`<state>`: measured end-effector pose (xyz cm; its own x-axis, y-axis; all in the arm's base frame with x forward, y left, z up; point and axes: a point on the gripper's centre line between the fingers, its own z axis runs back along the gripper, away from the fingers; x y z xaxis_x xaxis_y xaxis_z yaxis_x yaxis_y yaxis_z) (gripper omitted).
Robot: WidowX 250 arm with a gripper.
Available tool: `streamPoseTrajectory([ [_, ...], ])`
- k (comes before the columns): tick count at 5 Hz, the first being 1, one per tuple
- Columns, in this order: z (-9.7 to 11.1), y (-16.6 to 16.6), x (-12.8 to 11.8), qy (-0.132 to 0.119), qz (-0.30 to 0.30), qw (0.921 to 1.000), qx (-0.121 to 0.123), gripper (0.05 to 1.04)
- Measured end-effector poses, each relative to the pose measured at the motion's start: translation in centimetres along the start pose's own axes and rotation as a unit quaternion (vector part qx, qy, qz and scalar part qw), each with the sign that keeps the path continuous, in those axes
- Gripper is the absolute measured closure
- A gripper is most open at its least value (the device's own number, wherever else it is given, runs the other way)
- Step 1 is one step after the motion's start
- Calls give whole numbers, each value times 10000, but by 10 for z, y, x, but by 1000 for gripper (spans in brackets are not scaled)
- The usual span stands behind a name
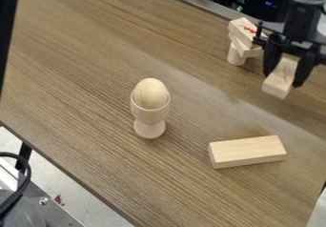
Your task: Put the block on top of the tower
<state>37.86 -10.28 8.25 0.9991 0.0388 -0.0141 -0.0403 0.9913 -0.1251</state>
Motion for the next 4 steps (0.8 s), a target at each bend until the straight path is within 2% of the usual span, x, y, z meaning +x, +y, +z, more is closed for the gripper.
streamPoseTrajectory([
  [1,30,12,25,-410,265,9988,-80,520],
  [2,28,27,47,-377,555,9977,119,520],
  [3,39,40,62,-465,757,9959,193,520],
  [4,34,57,76,-395,962,9941,304,520],
])
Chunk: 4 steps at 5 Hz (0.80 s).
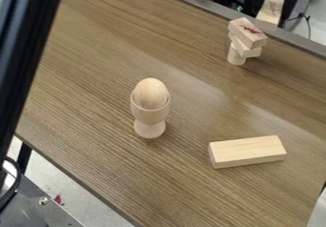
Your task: Put the block on top of the tower
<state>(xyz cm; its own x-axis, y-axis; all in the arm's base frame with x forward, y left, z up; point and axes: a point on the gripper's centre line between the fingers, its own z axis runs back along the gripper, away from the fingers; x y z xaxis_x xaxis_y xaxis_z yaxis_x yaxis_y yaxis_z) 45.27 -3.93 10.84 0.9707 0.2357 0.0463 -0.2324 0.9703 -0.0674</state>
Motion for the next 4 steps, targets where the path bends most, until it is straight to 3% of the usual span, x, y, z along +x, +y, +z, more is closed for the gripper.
streamPoseTrajectory([
  [1,-5,8,8,103,105,9996,227,520],
  [4,-19,17,1,333,225,9986,353,520],
])
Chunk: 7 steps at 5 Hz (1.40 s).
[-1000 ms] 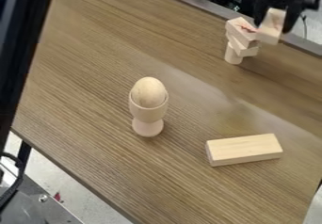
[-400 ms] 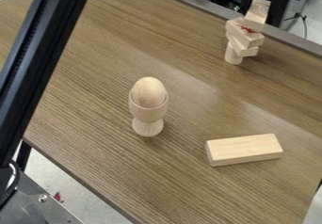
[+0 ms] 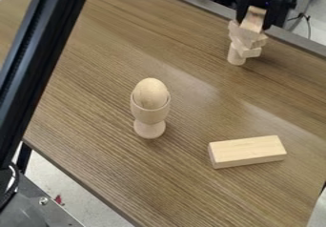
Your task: Put the block on top of the tower
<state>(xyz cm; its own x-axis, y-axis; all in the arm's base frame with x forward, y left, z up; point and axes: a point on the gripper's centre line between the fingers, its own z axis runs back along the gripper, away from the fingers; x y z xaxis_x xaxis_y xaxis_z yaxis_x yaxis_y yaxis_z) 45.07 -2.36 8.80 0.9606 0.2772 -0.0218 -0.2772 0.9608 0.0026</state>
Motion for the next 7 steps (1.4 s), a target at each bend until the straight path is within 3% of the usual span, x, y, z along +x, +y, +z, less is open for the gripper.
streamPoseTrajectory([
  [2,1,5,-9,2,38,10000,17,465],
  [3,2,6,-10,56,85,9999,27,175],
  [4,-1,5,-7,-53,141,9999,-35,80],
  [5,-5,5,-7,-50,180,9998,-43,85],
  [6,3,6,-10,-49,225,9997,-116,85],
  [7,22,13,-22,-240,284,9993,-80,85],
])
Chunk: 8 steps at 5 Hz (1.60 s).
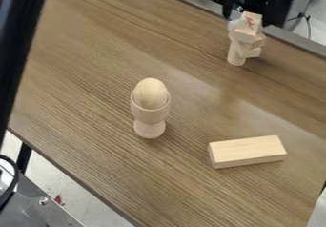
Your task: Put the block on top of the tower
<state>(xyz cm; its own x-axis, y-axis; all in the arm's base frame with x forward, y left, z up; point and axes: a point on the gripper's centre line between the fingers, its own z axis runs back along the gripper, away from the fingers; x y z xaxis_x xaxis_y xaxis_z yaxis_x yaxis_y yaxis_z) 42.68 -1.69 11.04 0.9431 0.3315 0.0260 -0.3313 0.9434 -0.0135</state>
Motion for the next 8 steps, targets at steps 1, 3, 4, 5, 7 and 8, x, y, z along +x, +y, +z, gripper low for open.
streamPoseTrajectory([
  [1,25,6,-15,-365,-10,9993,59,85],
  [3,56,12,-34,-906,24,9958,154,85],
  [4,56,12,-34,-906,24,9958,154,85],
  [5,56,11,-34,-903,18,9958,146,85],
  [7,56,11,-34,-906,17,9958,153,85],
  [8,56,11,-34,-903,33,9958,147,85],
])
